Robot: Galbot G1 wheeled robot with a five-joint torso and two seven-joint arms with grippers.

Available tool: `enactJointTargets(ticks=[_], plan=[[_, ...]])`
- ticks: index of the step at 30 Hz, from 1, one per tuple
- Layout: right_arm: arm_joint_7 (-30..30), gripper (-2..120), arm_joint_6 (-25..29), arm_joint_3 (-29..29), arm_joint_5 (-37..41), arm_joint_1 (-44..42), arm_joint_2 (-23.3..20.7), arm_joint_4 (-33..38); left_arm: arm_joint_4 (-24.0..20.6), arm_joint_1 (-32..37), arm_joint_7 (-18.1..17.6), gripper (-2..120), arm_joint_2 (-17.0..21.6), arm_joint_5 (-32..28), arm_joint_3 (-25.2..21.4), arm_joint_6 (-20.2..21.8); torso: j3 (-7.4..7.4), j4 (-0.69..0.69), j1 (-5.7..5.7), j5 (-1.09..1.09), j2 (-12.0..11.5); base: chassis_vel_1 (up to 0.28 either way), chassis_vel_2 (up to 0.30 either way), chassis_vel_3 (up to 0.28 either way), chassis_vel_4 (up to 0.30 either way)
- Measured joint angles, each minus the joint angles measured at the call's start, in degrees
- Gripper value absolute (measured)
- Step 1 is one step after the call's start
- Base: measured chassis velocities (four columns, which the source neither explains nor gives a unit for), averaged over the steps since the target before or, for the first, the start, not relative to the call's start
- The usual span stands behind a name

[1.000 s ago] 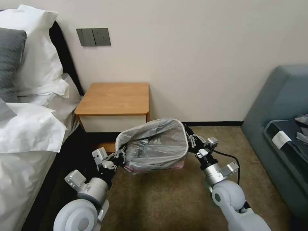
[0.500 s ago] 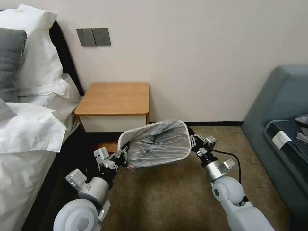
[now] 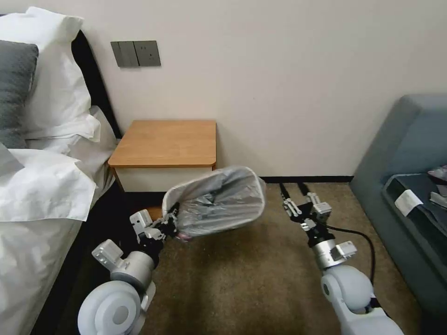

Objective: Pick up the garbage bag from the table and place it over the trash can.

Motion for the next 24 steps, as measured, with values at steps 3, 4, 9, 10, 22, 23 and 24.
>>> enactJointTargets(ticks=[3,4,9,10,22,23,24], plan=[[-1.0,82,0.0,0.3,3.5,-0.8,-0.4,3.4,0.2,-0.5,-0.5,2,0.0,0.8,0.4,0.4,0.00,0.00,0.00,0.01,0.0,0.000,0.000,0.000,0.000],[-1.0,82,0.0,0.3,3.5,-0.8,-0.4,3.4,0.2,-0.5,-0.5,2,0.0,0.8,0.4,0.4,0.00,0.00,0.00,0.01,0.0,0.000,0.000,0.000,0.000],[-0.1,97,-5.4,-4.4,8.3,-1.5,-4.5,14.2,1.3,-1.5,-0.4,2,1.4,7.1,2.1,0.8,0.00,0.01,0.00,0.00,0.0,0.000,0.000,0.000,0.000],[0.3,95,-7.4,-5.8,8.2,-1.5,-5.9,16.3,1.7,-1.8,-0.1,2,1.8,8.4,2.5,0.8,0.00,0.01,0.00,-0.02,0.0,0.000,0.000,0.000,0.000],[7.0,53,-29.1,-20.8,9.1,11.0,-31.6,22.2,5.1,-3.4,4.1,2,3.7,29.1,6.2,1.1,0.00,0.01,0.00,-0.01,0.0,0.000,0.000,0.000,0.000],[7.4,48,-31.5,-22.5,9.8,13.1,-33.6,22.1,5.3,-3.5,4.3,1,3.7,30.4,6.6,1.1,0.00,0.01,0.00,0.01,0.0,0.000,0.000,0.000,0.000],[7.8,44,-33.3,-24.6,10.9,15.5,-35.4,21.6,5.4,-3.7,4.4,1,3.6,31.4,6.8,1.0,0.00,0.01,0.00,0.01,0.0,0.000,0.000,0.000,0.000]])
